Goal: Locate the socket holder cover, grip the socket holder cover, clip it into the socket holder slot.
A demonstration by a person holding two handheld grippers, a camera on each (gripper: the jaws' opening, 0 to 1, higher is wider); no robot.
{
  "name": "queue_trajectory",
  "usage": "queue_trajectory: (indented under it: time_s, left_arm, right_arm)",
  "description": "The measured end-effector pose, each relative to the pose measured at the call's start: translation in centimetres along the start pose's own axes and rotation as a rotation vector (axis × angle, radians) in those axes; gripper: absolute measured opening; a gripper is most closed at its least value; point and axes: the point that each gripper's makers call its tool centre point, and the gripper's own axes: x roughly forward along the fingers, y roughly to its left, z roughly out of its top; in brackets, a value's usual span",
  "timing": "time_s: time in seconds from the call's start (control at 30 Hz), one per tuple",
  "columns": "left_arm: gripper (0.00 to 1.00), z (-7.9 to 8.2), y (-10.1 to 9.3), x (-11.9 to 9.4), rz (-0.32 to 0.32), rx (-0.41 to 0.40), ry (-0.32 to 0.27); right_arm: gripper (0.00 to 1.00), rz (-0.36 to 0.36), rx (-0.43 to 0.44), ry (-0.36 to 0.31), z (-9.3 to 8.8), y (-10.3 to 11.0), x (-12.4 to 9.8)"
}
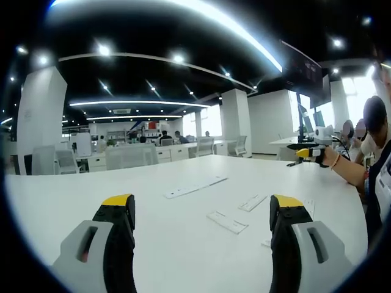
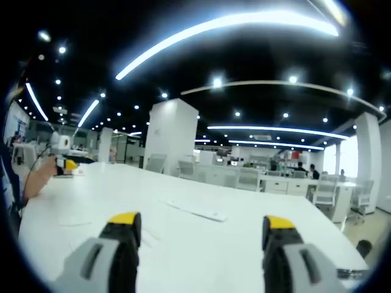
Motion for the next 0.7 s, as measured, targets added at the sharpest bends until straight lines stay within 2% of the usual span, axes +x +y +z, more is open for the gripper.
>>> queue_trajectory:
  time_s: [0.7]
  left_arm:
    - [0.95, -0.51, -0.51, 0.15, -0.025, -0.014, 0.029]
  right_arm:
    - [0.80, -0.003, -0.007, 0.009, -0.06, -0.04, -0.14]
